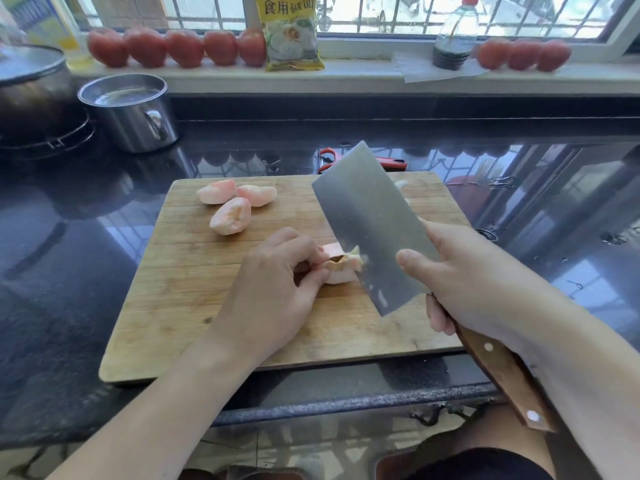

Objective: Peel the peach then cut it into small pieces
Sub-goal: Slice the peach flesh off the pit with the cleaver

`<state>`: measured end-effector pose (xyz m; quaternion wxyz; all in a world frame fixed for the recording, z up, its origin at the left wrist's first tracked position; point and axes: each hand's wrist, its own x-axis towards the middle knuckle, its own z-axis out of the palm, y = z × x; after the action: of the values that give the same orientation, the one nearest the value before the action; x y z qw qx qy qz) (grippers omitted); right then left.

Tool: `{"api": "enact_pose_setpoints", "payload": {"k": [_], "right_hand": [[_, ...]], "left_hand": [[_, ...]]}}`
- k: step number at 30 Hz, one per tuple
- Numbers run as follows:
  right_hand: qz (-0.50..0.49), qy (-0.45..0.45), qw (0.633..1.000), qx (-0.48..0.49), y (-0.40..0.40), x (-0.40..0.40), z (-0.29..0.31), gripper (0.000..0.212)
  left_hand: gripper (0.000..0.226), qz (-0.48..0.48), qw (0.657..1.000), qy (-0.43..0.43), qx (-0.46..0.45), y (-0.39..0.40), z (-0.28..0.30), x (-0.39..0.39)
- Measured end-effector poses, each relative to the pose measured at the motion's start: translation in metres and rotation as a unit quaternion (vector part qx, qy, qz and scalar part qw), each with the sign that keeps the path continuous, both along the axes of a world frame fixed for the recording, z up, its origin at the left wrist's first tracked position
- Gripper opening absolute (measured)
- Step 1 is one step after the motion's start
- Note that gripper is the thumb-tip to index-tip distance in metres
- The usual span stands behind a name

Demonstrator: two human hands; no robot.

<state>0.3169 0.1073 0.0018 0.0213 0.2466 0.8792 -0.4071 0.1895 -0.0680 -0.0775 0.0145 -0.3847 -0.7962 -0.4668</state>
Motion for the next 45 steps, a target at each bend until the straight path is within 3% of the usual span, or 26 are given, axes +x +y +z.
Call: {"api": "enact_pose_setpoints", "payload": {"k": [5,11,16,21,25,28,31,36,45], "right_hand": [[0.012,0.002,0.999,0.040,-0.002,-0.006,-0.003,0.012],[-0.035,0.045,0.990,-0.128,0.009,0.000,-0.017,0.016],[-0.060,0.070,0.985,-0.143,0.020,0.003,-0.016,0.016],[-0.081,0.095,0.984,-0.124,0.022,0.007,-0.007,0.016],[-0.086,0.094,0.982,-0.141,0.017,0.013,-0.003,0.017],[-0.094,0.087,0.979,-0.156,0.015,0.013,-0.002,0.019],[-0.097,0.082,0.977,-0.174,0.010,0.008,0.004,0.019],[-0.076,0.076,0.988,-0.109,0.004,-0.003,0.009,0.017],[-0.028,0.012,0.999,0.032,-0.003,-0.018,0.007,0.014]], "left_hand": [[0.013,-0.005,1.000,0.007,0.000,0.000,0.001,0.001],[0.011,0.028,0.999,-0.015,-0.001,0.000,0.003,0.000],[0.013,0.036,0.999,0.015,-0.013,0.000,0.004,0.001],[0.048,-0.014,0.996,0.065,-0.062,-0.005,0.006,0.013],[0.038,0.027,0.999,-0.001,-0.018,-0.016,0.021,0.004],[0.049,0.025,0.994,-0.067,-0.077,-0.014,0.033,-0.016],[0.029,-0.002,0.990,-0.094,-0.102,-0.004,0.034,-0.017],[0.017,0.032,0.996,-0.076,-0.036,0.000,0.020,-0.011],[0.014,0.020,0.997,-0.069,-0.018,-0.002,0.017,-0.012]]}}
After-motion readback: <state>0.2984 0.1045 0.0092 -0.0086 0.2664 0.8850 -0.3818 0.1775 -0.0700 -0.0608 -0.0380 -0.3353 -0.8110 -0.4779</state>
